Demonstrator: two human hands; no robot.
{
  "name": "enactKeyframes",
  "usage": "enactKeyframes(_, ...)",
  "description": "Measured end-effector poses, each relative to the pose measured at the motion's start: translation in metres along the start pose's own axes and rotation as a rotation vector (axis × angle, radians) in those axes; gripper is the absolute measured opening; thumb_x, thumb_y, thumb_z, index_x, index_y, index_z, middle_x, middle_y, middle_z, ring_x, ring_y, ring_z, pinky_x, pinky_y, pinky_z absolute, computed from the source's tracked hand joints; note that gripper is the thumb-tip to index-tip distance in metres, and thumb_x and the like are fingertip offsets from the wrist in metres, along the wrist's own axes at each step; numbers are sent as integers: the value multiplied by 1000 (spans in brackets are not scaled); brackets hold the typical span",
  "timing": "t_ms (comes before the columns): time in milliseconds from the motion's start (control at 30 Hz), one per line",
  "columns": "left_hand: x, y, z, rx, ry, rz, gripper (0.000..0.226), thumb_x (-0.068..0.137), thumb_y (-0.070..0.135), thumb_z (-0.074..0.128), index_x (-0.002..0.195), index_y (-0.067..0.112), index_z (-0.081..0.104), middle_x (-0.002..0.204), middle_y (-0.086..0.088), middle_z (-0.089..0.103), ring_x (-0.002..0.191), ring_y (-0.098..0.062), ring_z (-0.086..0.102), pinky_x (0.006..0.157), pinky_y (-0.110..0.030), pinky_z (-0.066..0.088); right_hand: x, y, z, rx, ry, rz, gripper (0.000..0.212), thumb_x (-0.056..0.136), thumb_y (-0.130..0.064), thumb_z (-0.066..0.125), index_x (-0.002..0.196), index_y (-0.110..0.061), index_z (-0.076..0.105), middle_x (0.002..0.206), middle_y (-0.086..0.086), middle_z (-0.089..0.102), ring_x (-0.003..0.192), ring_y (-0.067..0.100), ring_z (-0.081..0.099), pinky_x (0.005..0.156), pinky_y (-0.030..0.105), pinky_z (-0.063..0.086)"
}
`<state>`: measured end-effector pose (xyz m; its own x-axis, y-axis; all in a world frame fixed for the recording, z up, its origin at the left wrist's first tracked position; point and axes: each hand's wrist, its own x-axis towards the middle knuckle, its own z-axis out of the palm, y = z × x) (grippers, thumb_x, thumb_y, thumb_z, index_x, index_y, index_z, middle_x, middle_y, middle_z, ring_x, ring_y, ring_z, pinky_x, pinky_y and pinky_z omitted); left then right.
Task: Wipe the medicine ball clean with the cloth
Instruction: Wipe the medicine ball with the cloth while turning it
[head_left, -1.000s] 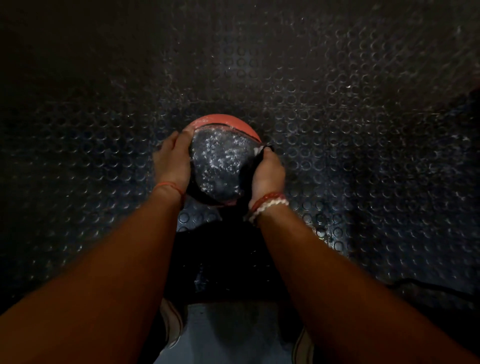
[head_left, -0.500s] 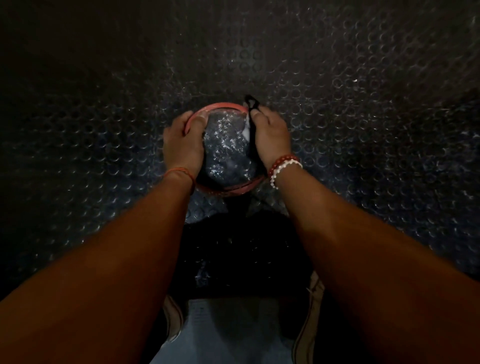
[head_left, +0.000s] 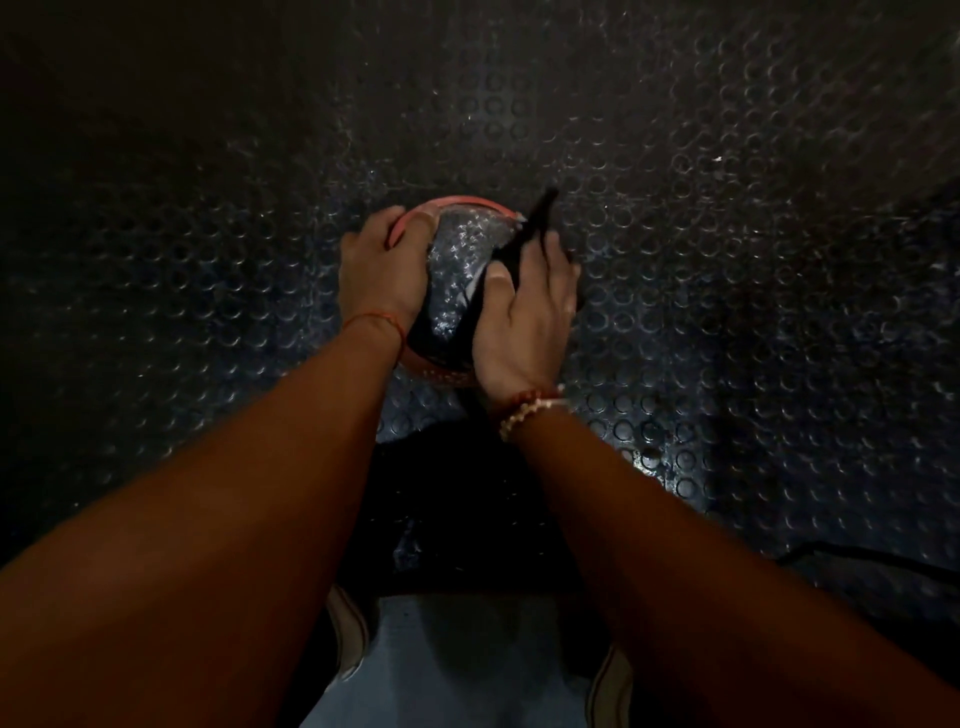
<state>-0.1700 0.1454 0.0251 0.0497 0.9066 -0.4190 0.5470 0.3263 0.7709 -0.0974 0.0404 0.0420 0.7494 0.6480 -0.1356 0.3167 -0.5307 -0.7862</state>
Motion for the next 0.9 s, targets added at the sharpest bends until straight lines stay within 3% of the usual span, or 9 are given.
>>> enactKeyframes(133, 0, -6, 1, -11, -7, 41, 58, 79, 64, 55, 124, 29, 63, 126, 0, 52, 114, -16, 54, 106, -34, 41, 62, -3, -3, -81, -232, -98, 42, 98, -32, 39, 129, -13, 58, 141, 10, 50, 132, 27, 42, 114, 41, 29)
enactKeyframes(200, -1, -6, 0, -20, -9, 34, 59, 77, 68, 55, 121, 31, 64, 124, 0, 54, 113, -16, 56, 106, -36, 42, 85, -4, -8, 8, -350, 7, 40, 98, -33, 38, 114, -9, 66, 124, 14, 61, 114, 29, 56, 101, 37, 42)
enactKeyframes(267, -2, -8, -1, -44, 3, 8, 62, 69, 75, 54, 115, 34, 66, 121, 1, 60, 110, -15, 59, 104, -40, 45, 95, 2, -14, 24, -448, 213, 41, 102, -26, 35, 122, -2, 61, 127, 18, 60, 111, 26, 57, 94, 29, 43)
enactKeyframes(433, 1, -4, 0, -57, -12, -31, 58, 71, 72, 57, 115, 35, 66, 122, 4, 55, 110, -15, 57, 104, -38, 44, 52, 15, -11, 409, -92, 436, 36, 101, -19, 40, 118, 2, 62, 119, 15, 61, 102, 23, 58, 87, 24, 44)
enactKeyframes(567, 3, 1, 2, -14, -16, -16, 49, 83, 63, 55, 122, 34, 63, 121, 4, 46, 111, -16, 51, 102, -31, 37, 2, 9, -1, 140, -9, 190, 57, 94, -41, 32, 144, -15, 41, 152, 6, 33, 140, 24, 30, 115, 36, 25)
enactKeyframes(700, -1, 2, -1, 34, -6, 16, 56, 74, 69, 52, 117, 36, 65, 125, 1, 54, 113, -19, 56, 106, -38, 42, 23, -3, -7, -185, -96, -153, 52, 95, -35, 34, 142, -14, 44, 153, 9, 35, 144, 29, 25, 120, 40, 16)
enactKeyframes(767, -3, 0, -2, 26, -16, 34, 55, 75, 68, 54, 117, 35, 65, 124, 1, 53, 114, -18, 55, 106, -38, 42, 50, -10, -10, -170, -204, -202, 43, 99, -29, 37, 134, -13, 54, 142, 10, 49, 132, 25, 41, 113, 33, 26)
enactKeyframes(833, -5, -2, -2, 28, -25, 45, 50, 82, 63, 55, 121, 33, 63, 122, 1, 49, 116, -18, 52, 108, -37, 39, 81, -16, -12, -98, -355, -95, 33, 100, -27, 37, 114, -15, 65, 120, 7, 61, 108, 19, 53, 90, 22, 37)
enactKeyframes(900, -7, -3, -3, 17, -29, 46, 50, 82, 64, 54, 120, 33, 64, 123, 0, 50, 113, -17, 54, 106, -38, 41, 97, -12, -13, -86, -495, 69, 31, 102, -25, 36, 88, -21, 62, 101, 3, 61, 92, 11, 46, 75, 22, 37)
